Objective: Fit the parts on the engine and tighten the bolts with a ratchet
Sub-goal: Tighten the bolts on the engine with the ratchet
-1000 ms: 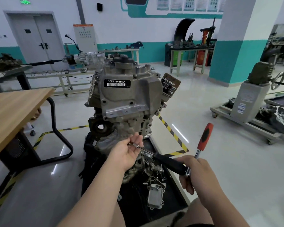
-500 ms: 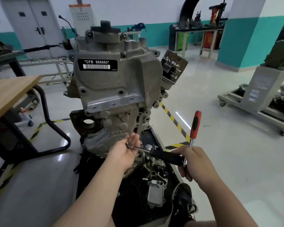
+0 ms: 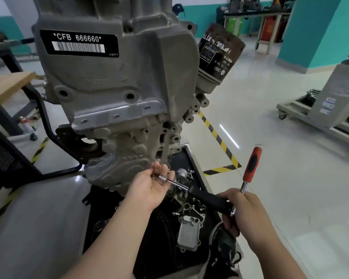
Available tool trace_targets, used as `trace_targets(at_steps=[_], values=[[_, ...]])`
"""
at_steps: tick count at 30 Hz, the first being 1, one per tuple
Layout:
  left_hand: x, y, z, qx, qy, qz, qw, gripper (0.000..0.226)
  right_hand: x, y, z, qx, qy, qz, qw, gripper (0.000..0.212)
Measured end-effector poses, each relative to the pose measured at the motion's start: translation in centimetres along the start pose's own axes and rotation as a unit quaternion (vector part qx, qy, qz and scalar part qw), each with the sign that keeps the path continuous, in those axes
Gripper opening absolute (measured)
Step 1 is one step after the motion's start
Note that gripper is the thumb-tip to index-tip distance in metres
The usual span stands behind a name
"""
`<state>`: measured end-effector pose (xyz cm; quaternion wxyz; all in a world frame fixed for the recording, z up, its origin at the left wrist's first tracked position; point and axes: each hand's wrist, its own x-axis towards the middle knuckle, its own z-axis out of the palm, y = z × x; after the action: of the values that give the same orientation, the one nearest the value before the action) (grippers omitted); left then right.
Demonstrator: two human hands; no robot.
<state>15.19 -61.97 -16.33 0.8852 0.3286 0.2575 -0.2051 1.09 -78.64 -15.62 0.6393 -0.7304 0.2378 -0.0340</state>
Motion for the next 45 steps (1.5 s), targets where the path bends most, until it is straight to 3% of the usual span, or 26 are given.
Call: trace_targets(at_steps=[6,19,31,39,45], values=[[-0.3,-1.5,0.6,0.089,0.012,-0.001,0.996,0.018,-0.2,1.1,-0.1,-0.031,0.025,-0.011,0.999,0.037],[-1.0,0.7,0.0,-0.037,-0.020,0.010,0.999,0.035,-0.4,1.2,1.8,0.045,0.041,-0.017,0.998,0.039],[-1.1,1.2,-0.5,-0.013,-0.017,0.022,1.000,0.029,-0.6,1.5,2.5,0.045,0.055,-0.016,0.997,0.045],[-0.9,1.2,-0.5,0.057,-0.010,0.031,0.998,0.026,-0.7,1.3,2.3,0.015,0.062,-0.014,0.998,0.041],[-0.1,-0.3,-0.3,0.125,0.027,0.089,0.988,0.031,-1.0,1.8,2.4,-0.016,0.087,-0.044,0.995,0.038]])
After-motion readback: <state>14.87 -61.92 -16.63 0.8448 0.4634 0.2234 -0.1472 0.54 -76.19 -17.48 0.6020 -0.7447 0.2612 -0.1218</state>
